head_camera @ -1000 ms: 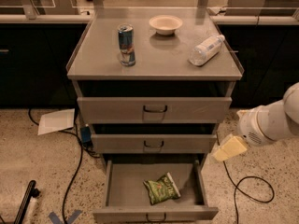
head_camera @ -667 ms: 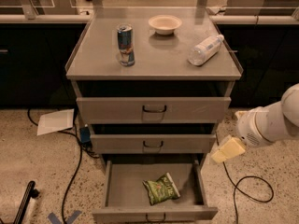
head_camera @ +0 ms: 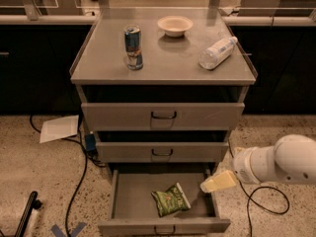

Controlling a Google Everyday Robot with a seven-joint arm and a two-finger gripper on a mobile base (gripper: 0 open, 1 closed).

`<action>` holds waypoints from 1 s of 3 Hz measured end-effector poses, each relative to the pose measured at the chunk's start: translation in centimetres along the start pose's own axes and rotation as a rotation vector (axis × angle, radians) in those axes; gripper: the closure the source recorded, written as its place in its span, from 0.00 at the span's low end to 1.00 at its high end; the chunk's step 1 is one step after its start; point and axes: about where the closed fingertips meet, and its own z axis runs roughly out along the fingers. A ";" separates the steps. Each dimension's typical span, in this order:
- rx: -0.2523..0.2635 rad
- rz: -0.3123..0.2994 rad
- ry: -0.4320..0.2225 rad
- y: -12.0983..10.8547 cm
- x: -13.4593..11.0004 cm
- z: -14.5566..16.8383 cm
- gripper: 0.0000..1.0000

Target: Pick green jalapeno chip bag from bottom drawer and place on counter

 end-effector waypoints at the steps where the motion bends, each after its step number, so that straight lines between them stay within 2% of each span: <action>1: -0.002 0.050 -0.024 1.7 1.3 5.2 0.00; 2: -0.001 0.065 -0.025 2.7 2.0 10.1 0.00; 3: -0.001 0.065 -0.025 2.7 2.0 10.1 0.00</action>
Offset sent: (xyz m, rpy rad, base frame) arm 0.0122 0.0743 -0.1445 0.0439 0.0424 -0.0616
